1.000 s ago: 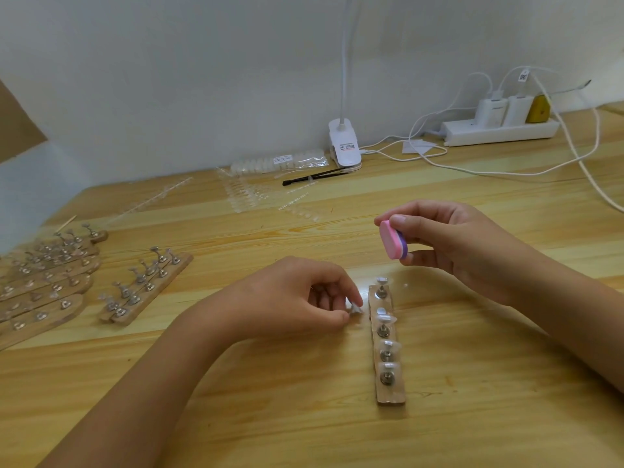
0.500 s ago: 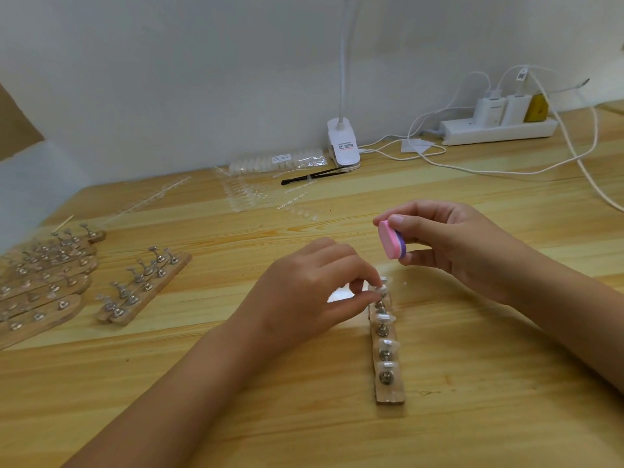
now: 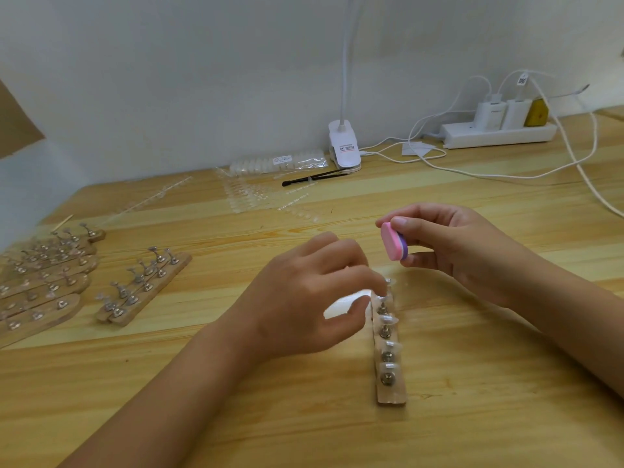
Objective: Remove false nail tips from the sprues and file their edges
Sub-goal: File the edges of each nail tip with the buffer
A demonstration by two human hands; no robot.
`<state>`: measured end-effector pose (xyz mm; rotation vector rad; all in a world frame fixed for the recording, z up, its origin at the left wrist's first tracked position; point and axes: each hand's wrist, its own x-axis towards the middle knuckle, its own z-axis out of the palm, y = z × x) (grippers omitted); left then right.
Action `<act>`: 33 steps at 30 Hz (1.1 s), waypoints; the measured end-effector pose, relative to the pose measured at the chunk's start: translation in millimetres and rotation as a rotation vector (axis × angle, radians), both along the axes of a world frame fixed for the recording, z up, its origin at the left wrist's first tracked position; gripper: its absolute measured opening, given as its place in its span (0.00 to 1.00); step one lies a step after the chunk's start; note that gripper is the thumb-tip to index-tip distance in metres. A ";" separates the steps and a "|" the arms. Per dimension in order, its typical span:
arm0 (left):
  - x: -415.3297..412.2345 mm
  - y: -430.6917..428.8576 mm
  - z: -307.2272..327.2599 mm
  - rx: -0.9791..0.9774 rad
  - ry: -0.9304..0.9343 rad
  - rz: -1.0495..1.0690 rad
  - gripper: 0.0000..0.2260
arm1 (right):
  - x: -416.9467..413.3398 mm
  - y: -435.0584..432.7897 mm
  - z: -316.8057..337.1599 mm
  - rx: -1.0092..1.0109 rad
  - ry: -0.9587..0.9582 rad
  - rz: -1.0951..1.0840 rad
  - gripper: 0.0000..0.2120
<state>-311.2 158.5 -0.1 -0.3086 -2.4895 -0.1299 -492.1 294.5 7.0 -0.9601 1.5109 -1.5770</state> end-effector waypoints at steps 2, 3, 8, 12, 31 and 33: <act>-1.1 4.3 -0.5 -0.031 -0.007 -0.004 0.07 | 0.0 0.4 0.2 0.001 0.006 -0.002 0.11; -1.0 5.1 -0.6 -0.026 -0.012 0.001 0.07 | 0.1 0.5 0.4 0.003 0.010 -0.003 0.11; 1.4 5.0 -1.7 0.008 -0.071 -0.002 0.06 | -0.8 0.8 0.5 0.008 0.016 -0.007 0.10; -0.3 6.2 -4.6 -0.010 -0.085 -0.010 0.07 | -0.4 0.4 0.4 0.003 0.020 -0.006 0.10; -3.8 5.4 -8.1 0.092 0.193 0.017 0.08 | -0.5 0.1 -2.4 0.012 0.011 -0.001 0.11; -3.6 4.5 -7.8 0.089 0.192 0.019 0.08 | -0.2 -0.2 -2.1 0.016 0.010 0.001 0.11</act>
